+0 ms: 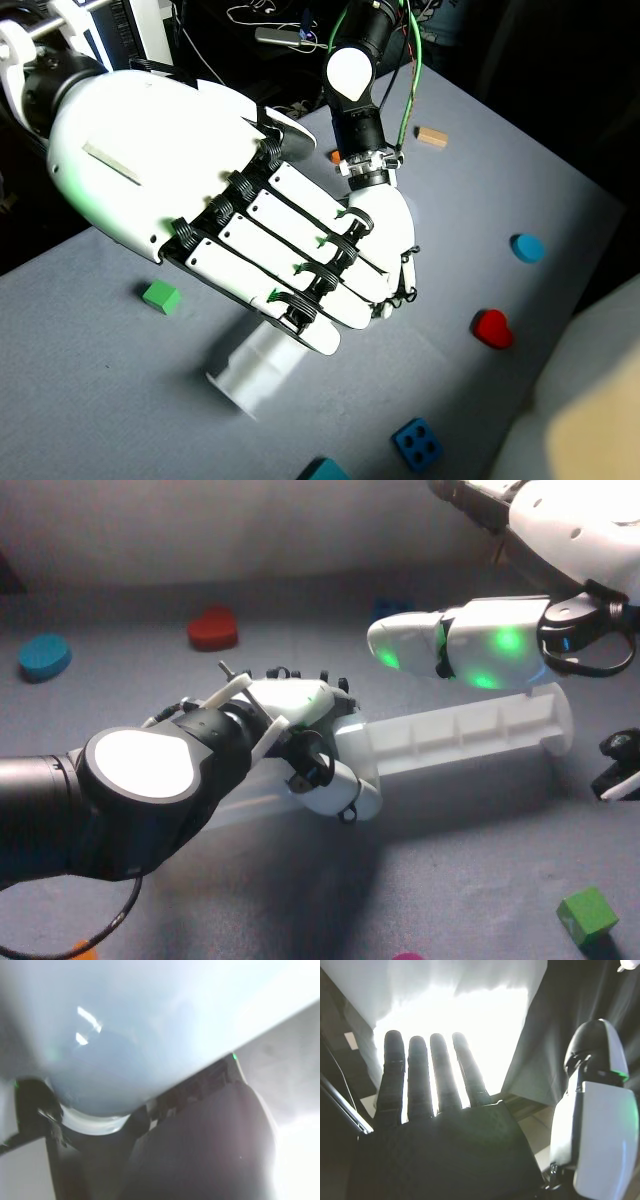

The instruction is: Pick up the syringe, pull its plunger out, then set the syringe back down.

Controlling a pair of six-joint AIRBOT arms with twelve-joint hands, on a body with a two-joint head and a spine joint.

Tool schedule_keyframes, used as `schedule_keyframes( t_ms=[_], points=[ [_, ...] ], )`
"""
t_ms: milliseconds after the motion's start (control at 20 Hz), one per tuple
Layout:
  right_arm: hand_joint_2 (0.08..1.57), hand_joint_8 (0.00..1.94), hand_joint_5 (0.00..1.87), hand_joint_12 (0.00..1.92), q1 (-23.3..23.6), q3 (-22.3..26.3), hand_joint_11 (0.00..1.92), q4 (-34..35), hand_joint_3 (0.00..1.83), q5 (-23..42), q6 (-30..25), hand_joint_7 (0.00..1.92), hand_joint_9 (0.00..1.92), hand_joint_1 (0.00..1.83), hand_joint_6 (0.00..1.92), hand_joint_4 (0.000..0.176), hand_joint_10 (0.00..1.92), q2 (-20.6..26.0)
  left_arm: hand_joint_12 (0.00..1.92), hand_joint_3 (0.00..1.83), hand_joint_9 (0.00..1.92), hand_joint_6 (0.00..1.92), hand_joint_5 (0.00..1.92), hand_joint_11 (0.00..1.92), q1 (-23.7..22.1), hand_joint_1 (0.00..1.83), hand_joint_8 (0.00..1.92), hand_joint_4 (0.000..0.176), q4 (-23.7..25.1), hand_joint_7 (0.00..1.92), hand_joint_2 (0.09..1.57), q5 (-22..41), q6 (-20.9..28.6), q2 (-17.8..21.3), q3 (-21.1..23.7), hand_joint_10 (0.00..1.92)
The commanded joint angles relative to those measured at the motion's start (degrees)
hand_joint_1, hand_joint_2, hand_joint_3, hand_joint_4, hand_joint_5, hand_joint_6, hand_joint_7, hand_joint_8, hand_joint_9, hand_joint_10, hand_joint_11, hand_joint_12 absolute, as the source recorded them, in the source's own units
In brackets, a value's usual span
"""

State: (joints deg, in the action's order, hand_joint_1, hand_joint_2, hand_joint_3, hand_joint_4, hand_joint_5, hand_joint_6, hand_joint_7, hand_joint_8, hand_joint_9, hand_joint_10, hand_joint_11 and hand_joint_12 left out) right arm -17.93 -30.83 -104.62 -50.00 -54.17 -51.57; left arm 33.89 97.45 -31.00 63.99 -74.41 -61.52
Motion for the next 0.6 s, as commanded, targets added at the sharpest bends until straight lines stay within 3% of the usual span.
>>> schedule_keyframes(
  t_ms=[0, 50, 250, 550],
  points=[
    [0.92, 0.00, 0.10, 0.58, 0.54, 0.04, 0.00, -4.70, 0.00, -2.46, -0.52, 0.10, 0.09, 0.22, 0.00, 0.000, 0.01, 0.02, 0.53, 0.00, 0.15, 0.00, 0.22, 0.00, 0.12, 0.58, 0.00, 0.000, 2.18, 0.16, 1.07, -1.14, 0.05, -0.47, -0.13, 0.00],
    [0.92, 0.00, 0.10, 0.57, 0.54, 0.04, 0.00, -4.70, 0.00, -2.54, -0.52, 0.10, 0.09, 0.23, 0.00, 0.000, 0.01, 0.02, 0.26, 0.00, 0.02, 0.00, 0.09, 0.00, 0.12, 0.46, 0.00, 0.000, 2.21, 0.03, 1.06, -1.14, 0.05, -0.46, 0.00, 0.00],
    [0.91, 0.00, 0.10, 0.55, 0.54, 0.05, 0.00, -4.70, 0.00, -2.75, -0.52, 0.09, 0.08, 0.26, 0.00, 0.000, 0.00, 0.02, 0.03, 0.00, 0.00, 0.00, 0.00, 0.00, 0.08, 0.26, 0.00, 0.000, 2.21, 0.00, 1.02, -1.09, 0.05, -0.43, 0.34, 0.00],
    [0.89, 0.00, 0.06, 0.49, 0.50, 0.05, 0.00, -4.70, 0.00, -3.18, -0.52, 0.05, 0.05, 0.26, 0.00, 0.000, 0.00, 0.02, 0.00, 0.00, 0.00, 0.00, 0.00, 0.00, -0.62, 0.20, 0.00, 0.000, 2.55, 0.00, 1.00, -0.36, 0.05, 0.63, 0.78, 0.00]
  ],
)
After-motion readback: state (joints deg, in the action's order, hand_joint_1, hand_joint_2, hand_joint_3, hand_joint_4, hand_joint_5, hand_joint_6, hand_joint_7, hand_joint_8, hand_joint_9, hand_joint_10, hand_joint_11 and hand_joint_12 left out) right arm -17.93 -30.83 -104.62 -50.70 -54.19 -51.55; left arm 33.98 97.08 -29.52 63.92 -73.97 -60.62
